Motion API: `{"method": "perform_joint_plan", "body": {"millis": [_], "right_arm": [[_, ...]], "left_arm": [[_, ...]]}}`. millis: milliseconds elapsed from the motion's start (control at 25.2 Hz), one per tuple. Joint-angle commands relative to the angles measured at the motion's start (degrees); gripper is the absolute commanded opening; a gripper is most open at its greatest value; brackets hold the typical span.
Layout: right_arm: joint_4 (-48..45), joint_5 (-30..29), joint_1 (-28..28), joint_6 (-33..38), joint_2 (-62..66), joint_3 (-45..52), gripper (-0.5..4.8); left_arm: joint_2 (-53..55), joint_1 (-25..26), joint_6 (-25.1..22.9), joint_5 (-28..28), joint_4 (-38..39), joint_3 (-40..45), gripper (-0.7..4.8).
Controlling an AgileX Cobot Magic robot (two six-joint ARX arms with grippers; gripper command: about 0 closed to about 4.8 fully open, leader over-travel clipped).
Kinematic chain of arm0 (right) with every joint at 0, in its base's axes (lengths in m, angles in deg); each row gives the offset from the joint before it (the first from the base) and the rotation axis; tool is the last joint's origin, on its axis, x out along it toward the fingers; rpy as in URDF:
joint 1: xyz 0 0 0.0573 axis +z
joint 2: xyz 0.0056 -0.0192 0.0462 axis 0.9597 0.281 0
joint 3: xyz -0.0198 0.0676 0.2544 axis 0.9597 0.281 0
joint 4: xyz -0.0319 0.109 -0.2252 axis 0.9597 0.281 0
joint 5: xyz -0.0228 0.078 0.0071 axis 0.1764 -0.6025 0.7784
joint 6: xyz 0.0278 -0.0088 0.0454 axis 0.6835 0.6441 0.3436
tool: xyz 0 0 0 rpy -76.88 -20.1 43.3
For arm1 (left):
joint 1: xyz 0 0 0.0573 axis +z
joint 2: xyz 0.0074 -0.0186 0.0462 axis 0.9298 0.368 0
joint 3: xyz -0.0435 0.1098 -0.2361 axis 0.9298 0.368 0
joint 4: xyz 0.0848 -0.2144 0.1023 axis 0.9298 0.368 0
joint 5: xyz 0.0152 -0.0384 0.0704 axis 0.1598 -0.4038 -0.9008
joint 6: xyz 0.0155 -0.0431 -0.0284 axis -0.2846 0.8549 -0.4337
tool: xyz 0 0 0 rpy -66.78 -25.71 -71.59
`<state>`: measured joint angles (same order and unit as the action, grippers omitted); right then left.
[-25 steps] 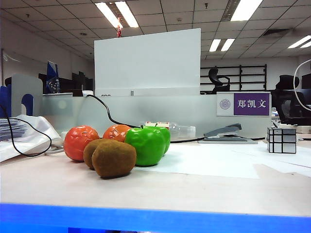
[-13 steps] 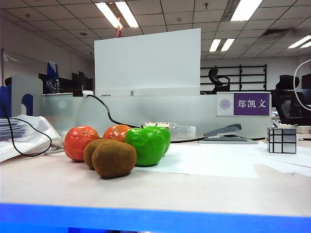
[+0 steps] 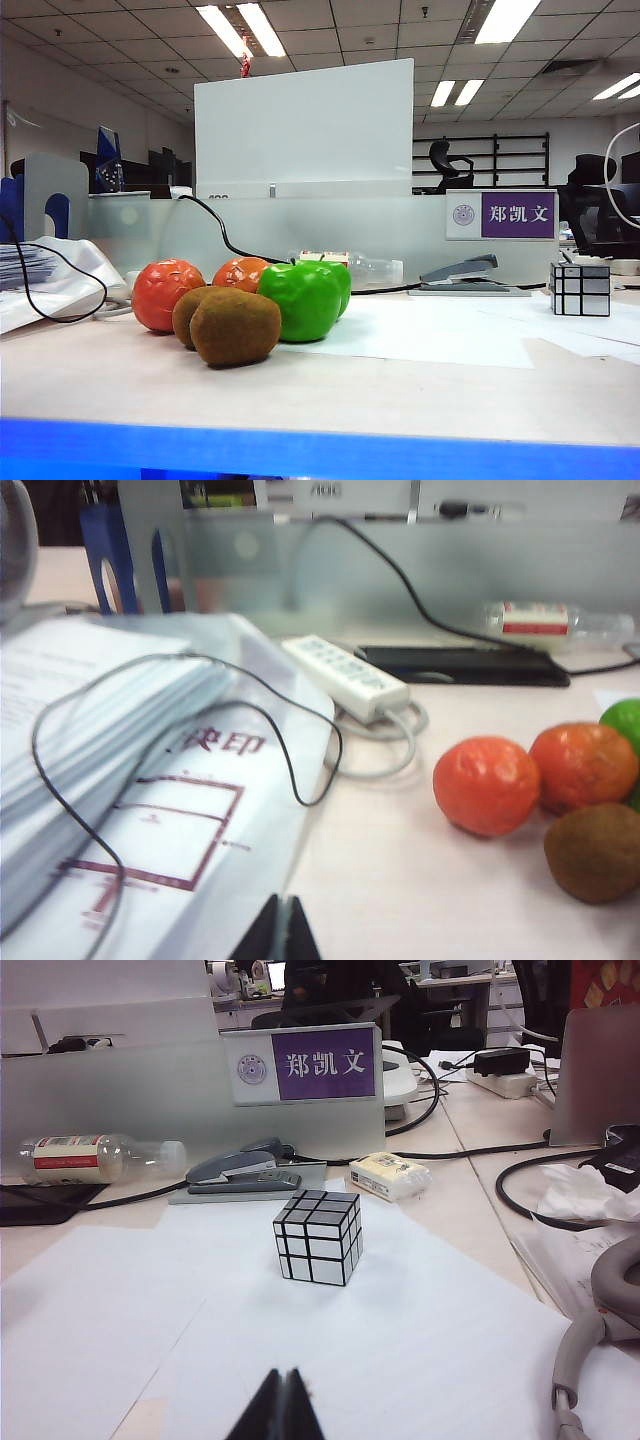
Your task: Put the same fruits together.
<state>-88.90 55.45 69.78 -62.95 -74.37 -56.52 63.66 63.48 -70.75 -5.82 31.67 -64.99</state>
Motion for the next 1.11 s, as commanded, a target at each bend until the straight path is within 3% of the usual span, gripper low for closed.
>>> {"method": "perform_joint_plan", "body": {"millis": [40,119,477,715,1112], "right_arm": [[-0.92,-0.09,0.07,-0.13,-0.09,0.42,-0.06],[-0.92,-0.09,0.07,-0.13,-0.09,0.42,-0.07],[-0.92,-0.09,0.02,-0.13,-0.09,0.42,-0.07],[-0.92,-0.09,0.00,-0.13,-0.09,0.42,-0.07],[-0.92,-0.09,0.00,-0.13,-0.09,0.42,-0.07]], "left_arm": [[-0.11,0.02,3.61,2.36,-6.91,3.69,-0.05],[-0.11,0.02,6.01,2.32,-7.26,5.03,-0.05],[-0.11,0.04,6.45,1.62,-19.71,11.19,-0.05],[-0.11,4.15,6.47,2.14,-19.58,11.19,-0.05],[-0.11,4.15,6.54,2.12,-18.95,11.19,-0.05]]}}
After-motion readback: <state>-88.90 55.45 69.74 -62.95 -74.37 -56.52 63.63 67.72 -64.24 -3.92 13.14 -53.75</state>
